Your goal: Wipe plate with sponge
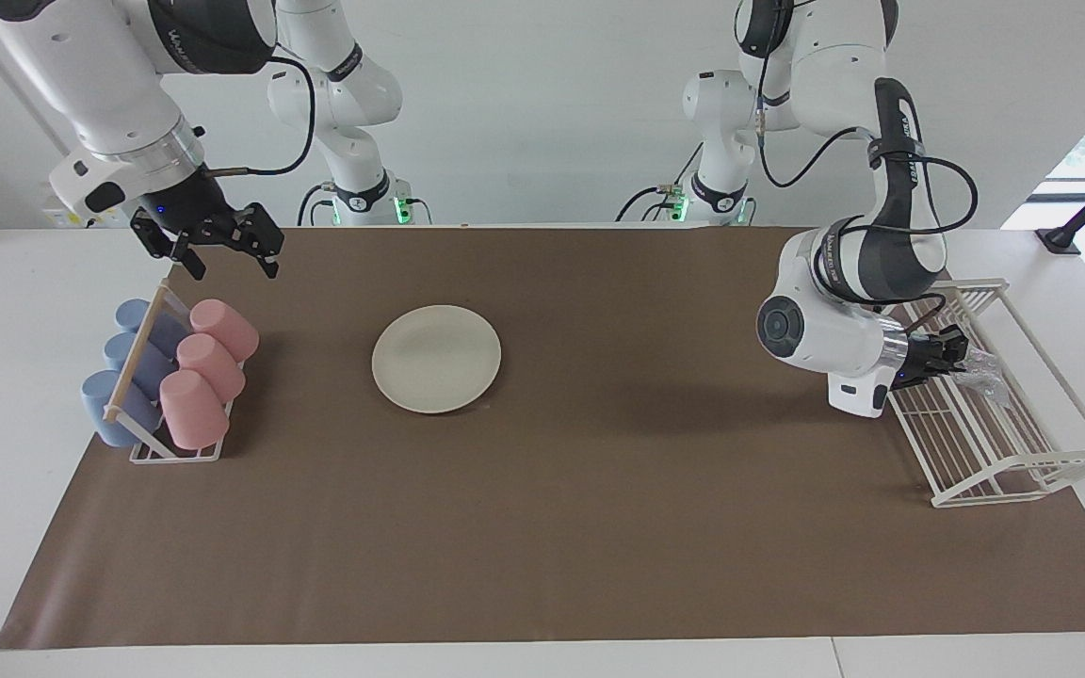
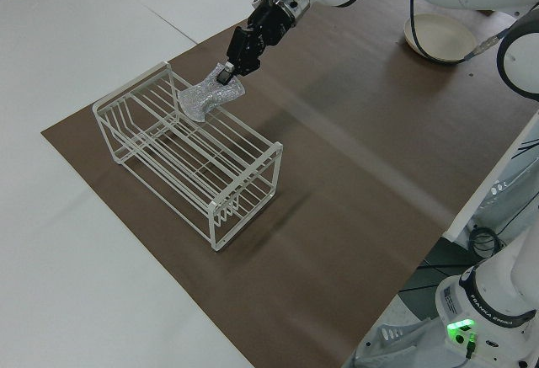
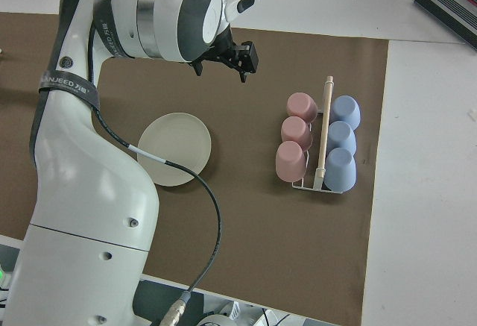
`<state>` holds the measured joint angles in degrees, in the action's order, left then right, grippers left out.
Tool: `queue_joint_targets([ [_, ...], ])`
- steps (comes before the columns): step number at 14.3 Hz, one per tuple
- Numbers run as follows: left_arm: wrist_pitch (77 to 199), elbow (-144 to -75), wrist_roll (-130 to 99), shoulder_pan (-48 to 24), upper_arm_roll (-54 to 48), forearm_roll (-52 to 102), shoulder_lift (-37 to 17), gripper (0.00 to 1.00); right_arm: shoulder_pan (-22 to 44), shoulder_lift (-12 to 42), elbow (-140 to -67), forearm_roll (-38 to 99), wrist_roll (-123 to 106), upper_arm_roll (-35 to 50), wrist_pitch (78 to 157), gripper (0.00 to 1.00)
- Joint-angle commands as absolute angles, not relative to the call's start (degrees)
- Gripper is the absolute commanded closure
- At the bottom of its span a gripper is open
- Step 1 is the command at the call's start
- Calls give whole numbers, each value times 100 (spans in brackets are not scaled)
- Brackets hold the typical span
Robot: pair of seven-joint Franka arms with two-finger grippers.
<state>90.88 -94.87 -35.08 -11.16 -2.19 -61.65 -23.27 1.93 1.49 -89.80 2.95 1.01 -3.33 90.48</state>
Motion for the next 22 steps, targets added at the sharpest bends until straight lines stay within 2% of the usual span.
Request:
queue_joint_targets([
  [1, 9185, -9492, -3674, -1081, -220, -6021, -2320, 100, 123, 123, -9000, 211, -9, -290, 9053, 0],
  [4, 9185, -9492, -3674, -1081, -220, -6021, -2329, 100, 123, 132, -9000, 211, -9, -290, 9062, 0],
  [5, 9176, -9483, -3665, -1081, -220, -6021, -2329, 86, 123, 132, -9000, 211, 9, -290, 9062, 0],
  [6, 9184, -9483, -3665, -1081, -220, -6021, -2320, 42, 149, 132, -9000, 211, 26, -290, 9062, 0],
  [7, 9185, -9483, -3665, -1081, -220, -6021, -2329, 11, 158, 123, -9000, 211, 35, -290, 9062, 0],
  [9, 9176, -9475, -3665, -1090, -220, -6021, -2320, 9, 158, 123, -9000, 211, 9, -290, 9044, 0],
  [11, 9176, -9466, -3665, -1081, -220, -6021, -2320, 0, 167, 123, -9000, 211, 52, -273, 9035, 0],
  [18, 9184, -9404, -3586, -1055, -220, -5741, -2189, 0, 97, 123, -9000, 229, 210, -211, 9061, 0],
  [22, 9176, -9325, -2973, -941, -220, -4714, -1470, 0, 123, 123, -9000, 229, 229, -220, 9044, 0],
])
